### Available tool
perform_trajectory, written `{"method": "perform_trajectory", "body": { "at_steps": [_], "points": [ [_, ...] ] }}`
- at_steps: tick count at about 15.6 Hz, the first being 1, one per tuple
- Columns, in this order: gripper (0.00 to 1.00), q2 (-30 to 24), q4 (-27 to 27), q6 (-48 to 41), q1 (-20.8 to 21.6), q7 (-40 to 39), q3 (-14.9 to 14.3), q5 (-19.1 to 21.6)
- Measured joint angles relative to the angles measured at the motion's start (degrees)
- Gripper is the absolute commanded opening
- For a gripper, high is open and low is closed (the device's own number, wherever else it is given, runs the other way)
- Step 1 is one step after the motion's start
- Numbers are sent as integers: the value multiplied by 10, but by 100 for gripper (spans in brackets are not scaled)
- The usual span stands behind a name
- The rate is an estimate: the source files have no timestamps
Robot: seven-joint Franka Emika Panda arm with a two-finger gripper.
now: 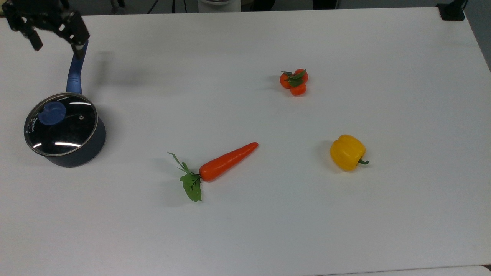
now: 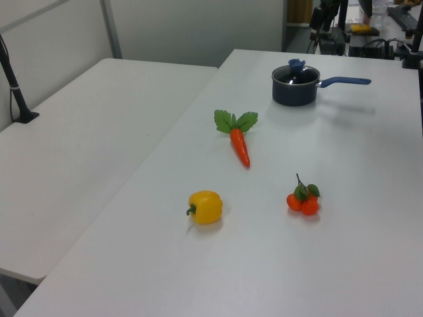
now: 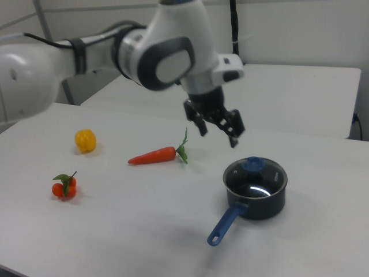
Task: Open lid
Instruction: 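Move the gripper over the saucepan and lower onto the blue lid knob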
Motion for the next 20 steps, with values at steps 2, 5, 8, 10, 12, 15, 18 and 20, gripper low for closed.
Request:
{"method": "perform_trajectory", "body": {
  "at_steps": [2, 5, 8, 10, 12, 15, 18, 20],
  "points": [
    [100, 18, 1, 29, -13, -6, 0, 9],
    [100, 45, 1, 74, -24, -17, 0, 15],
    [100, 74, 1, 133, -24, -17, 2, 16],
    [100, 97, 1, 175, -24, -17, 3, 16],
    [100, 110, 1, 196, -24, -17, 3, 16],
    [100, 124, 1, 215, -24, -17, 3, 16],
    [100, 133, -1, 225, -23, -17, 7, 16],
    [99, 136, -1, 227, -19, -17, 9, 16]
  ]
}}
